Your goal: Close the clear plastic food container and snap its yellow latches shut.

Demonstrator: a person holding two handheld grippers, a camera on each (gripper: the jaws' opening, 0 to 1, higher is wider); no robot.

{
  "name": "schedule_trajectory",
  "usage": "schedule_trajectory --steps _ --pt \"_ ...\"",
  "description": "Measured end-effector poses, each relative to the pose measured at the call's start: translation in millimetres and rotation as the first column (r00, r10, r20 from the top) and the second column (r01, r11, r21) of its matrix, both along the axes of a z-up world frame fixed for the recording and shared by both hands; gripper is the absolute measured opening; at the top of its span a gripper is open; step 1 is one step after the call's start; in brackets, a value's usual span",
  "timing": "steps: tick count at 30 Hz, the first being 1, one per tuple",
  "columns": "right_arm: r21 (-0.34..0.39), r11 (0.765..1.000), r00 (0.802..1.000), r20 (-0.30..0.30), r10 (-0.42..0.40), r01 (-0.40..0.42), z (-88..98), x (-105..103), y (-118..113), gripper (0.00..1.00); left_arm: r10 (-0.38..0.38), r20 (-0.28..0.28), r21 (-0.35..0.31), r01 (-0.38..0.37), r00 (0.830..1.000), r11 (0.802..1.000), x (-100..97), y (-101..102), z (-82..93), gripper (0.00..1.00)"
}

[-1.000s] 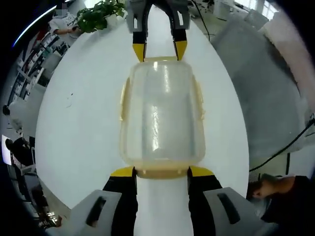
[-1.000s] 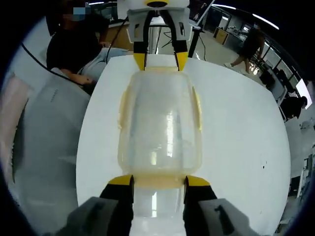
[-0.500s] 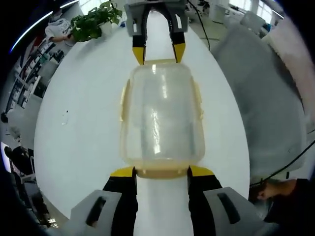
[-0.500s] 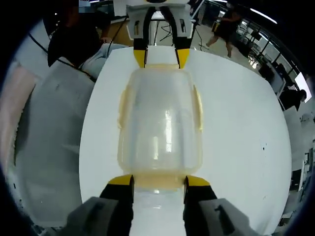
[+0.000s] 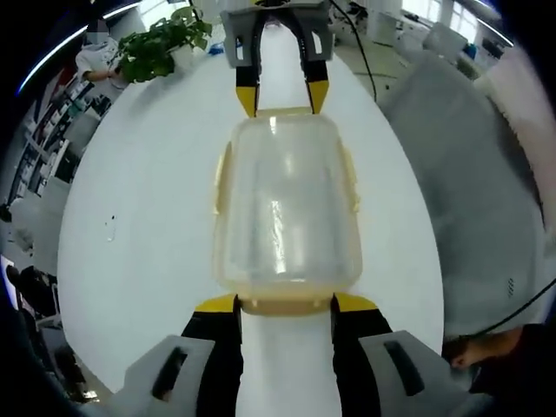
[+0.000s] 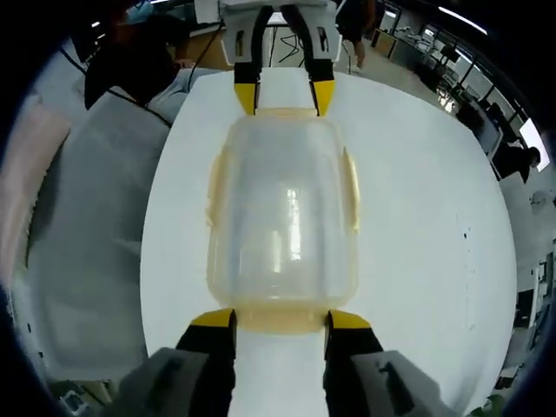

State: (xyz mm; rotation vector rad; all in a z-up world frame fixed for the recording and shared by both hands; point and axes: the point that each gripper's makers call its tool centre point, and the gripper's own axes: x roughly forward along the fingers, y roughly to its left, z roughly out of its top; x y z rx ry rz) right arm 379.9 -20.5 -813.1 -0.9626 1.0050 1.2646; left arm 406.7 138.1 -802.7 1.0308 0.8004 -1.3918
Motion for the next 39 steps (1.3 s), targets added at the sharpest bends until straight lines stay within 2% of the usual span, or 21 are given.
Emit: schedule_trajectory --steps 11,22,28,31,35,39 --pt "-0.021 1.0 1.0 -0.02 0.005 -0.005 -7.3 -5 -14 0.37 -0.004 -0.019 -0.004 0.004 1.0 1.0 -5.9 -13 -8.9 0.37" --pt "-0.025 1.0 1.0 -0.019 0.009 -0.009 -17.5 -3 -11 0.37 0.0 -0.029 0.017 0.0 1.0 1.0 -4.5 -10 -17.7 0.37" --pt "-0.02 1.0 1.0 -0.026 0.008 -0.008 -17.3 -3 -11 0.37 0.011 -0.056 0.021 -0.01 0.998 1.0 -7.3 -10 -24.0 0.37" --pt "-0.015 1.0 1.0 -0.027 -0.004 0.003 -18.7 -2 -12 0.37 0.014 -0.045 0.015 -0.013 0.999 1.0 -5.3 -10 -23.9 0.38" --pt "-0.006 1.0 1.0 -0.019 0.002 -0.002 -17.5 -3 -13 0.38 0.043 -0.081 0.005 -0.043 0.996 0.999 -7.9 -10 -24.8 0.38" --pt "-0.01 0.999 0.999 -0.02 -0.04 0.04 -19.0 -3 -16 0.38 0.05 -0.078 0.003 -0.05 0.996 0.999 -8.2 -10 -25.1 0.39"
